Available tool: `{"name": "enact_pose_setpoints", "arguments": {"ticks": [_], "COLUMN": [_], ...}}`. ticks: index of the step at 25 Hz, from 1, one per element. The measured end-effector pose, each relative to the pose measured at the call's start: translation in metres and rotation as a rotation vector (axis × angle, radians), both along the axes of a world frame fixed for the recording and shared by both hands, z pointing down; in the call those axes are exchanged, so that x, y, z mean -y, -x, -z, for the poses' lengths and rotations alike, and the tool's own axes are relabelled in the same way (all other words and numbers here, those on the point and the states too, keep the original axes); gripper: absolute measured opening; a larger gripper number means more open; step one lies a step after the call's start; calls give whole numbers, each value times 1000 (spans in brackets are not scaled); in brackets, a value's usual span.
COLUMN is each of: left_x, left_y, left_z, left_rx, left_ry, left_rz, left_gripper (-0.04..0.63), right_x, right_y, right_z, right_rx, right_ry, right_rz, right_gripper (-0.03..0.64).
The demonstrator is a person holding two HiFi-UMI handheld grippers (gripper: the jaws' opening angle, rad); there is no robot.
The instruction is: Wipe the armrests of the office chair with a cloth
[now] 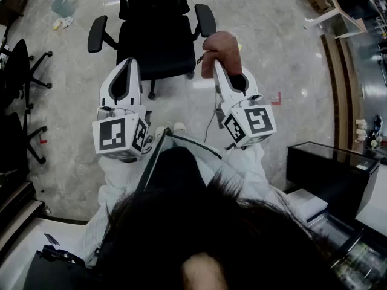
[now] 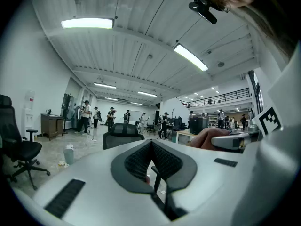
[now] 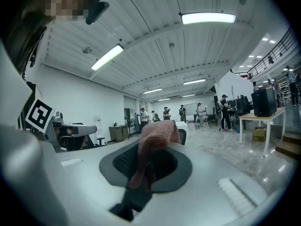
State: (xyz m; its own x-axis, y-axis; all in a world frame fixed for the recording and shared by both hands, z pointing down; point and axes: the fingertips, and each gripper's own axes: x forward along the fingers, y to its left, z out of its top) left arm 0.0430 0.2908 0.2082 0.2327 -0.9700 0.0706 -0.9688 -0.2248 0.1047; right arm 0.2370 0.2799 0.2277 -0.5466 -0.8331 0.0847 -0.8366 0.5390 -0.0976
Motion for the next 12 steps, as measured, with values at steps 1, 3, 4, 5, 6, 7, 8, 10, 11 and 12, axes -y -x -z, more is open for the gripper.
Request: {"name": "enact_pose_setpoints", "arguments": {"ticks": [1, 3, 4, 5, 6, 7, 8, 10, 11, 12], "left_x": [-1, -2, -2, -3, -3, -4, -4, -3, -2, 0], "left_y": [0, -1, -2, -3, -3, -4, -5, -7, -9, -10], "left_z": [1, 1, 1, 1, 0, 0, -1, -2, -3, -4], "left_rx": [0, 1, 1, 1, 2, 2, 4, 6, 6, 6], "left_ry": [1, 1, 2, 2, 3, 4, 5, 9, 11, 12], "left_rz": [0, 1, 0, 0, -1, -3, -4, -7, -9, -10], "left_gripper": [2, 2, 2, 2, 2, 2, 2, 2, 2, 2], "right_x": [-1, -2, -3, -4, -5, -6, -6, -6, -5, -4], "right_y": [0, -1, -1, -2, -2, -3, -4, -6, -7, -9], "right_z": [1, 2, 2, 1, 1, 0, -1, -2, -2, -2], "right_rx": [1, 1, 1, 1, 1, 2, 4, 10, 14, 18], "right_ry": [-1, -1, -1, -1, 0, 1, 3, 5, 6, 7], "right_rz": [0, 0, 0, 0, 0, -1, -2, -6, -8, -8], "right_gripper": [48, 48, 48, 48, 48, 48, 48, 49, 49, 49]}}
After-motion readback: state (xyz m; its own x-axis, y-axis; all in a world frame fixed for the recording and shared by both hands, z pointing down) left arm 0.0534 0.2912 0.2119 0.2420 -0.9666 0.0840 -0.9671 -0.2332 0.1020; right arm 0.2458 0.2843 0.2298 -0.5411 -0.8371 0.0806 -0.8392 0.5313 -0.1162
